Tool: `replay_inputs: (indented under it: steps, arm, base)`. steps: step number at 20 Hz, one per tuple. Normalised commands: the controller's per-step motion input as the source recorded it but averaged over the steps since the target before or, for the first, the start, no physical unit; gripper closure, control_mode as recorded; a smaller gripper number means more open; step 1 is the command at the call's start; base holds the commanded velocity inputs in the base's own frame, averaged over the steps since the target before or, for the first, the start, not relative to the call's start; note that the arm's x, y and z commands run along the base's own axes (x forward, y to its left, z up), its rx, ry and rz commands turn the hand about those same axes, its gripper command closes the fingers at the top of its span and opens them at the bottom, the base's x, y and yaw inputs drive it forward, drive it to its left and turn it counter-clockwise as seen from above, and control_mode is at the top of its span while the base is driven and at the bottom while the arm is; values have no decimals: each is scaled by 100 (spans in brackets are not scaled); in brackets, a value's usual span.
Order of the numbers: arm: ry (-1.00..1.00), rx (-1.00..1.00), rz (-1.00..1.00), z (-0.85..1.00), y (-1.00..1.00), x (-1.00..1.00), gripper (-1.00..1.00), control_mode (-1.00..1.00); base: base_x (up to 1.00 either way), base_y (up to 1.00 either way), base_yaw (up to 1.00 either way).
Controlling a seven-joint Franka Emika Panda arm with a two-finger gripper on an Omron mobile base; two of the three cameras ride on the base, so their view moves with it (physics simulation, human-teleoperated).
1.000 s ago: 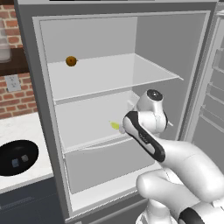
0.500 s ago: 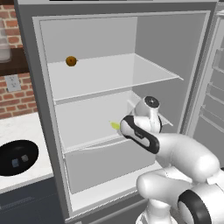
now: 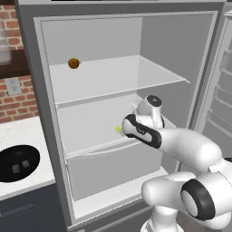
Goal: Grab a lemon wedge from the fridge and one ice cube from the ice bowl, and put them in the glass of lemonade.
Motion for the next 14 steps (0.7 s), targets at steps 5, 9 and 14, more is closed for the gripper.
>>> replay_inputs:
  steps: [5, 9, 14]
  arm:
    - [0, 0, 1, -17, 40, 0, -100, -100]
    - [0, 0, 0, -12, 41, 10, -100, -100]
    - [1, 0, 0, -13, 18, 27, -100, -100]
  base:
    - [0, 0, 0]
    - [0, 0, 0]
    - [0, 0, 0]
